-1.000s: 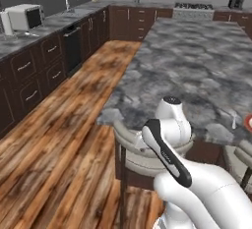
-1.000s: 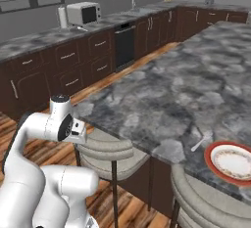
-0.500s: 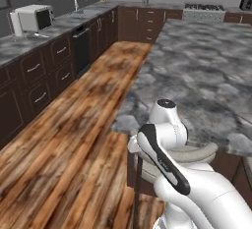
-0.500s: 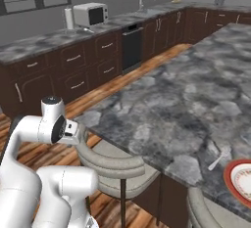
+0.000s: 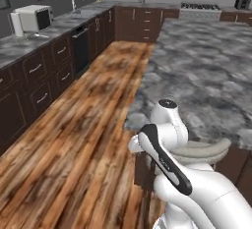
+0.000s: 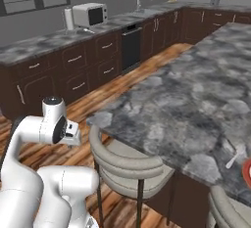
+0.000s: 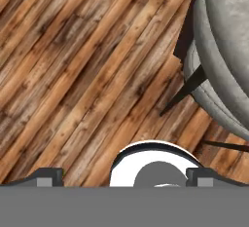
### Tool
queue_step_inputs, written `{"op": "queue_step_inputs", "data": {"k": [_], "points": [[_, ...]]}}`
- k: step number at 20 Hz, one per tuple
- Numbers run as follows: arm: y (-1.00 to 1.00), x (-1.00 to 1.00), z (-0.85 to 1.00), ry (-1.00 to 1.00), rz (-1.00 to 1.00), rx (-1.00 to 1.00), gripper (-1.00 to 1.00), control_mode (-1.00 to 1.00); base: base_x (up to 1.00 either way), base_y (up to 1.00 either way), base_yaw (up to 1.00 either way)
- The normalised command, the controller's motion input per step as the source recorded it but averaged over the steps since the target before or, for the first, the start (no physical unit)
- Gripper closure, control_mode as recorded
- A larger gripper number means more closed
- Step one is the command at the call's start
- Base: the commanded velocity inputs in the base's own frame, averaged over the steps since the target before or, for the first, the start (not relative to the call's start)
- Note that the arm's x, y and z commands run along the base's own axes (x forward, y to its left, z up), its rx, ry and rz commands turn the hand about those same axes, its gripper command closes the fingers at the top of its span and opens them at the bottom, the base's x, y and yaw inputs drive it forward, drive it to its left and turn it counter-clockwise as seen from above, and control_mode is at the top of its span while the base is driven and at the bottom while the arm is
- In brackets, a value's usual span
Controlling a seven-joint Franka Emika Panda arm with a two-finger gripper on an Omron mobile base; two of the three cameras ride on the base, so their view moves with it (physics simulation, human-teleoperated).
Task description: Take the fork and place it on the left side of the plate. Then take the spoon and place it on the right side of the plate. Make sure they're directly next to the plate.
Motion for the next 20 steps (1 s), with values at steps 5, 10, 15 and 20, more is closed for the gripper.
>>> {"op": "queue_step_inputs", "data": {"k": [5, 10, 15, 20], "points": [[0.00, 0.00, 0.00, 0.00, 0.00, 0.00, -1.00, 1.00, -0.01, 0.78, -0.10], [0.00, 0.00, 0.00, 0.00, 0.00, 0.00, -1.00, 1.00, 0.30, 0.76, -0.08], [0.00, 0.00, 0.00, 0.00, 0.00, 0.00, -1.00, 1.00, 0.48, 0.70, -0.11], [0.00, 0.00, 0.00, 0.00, 0.00, 0.00, -1.00, 1.00, 0.75, 0.47, -0.23]]}}
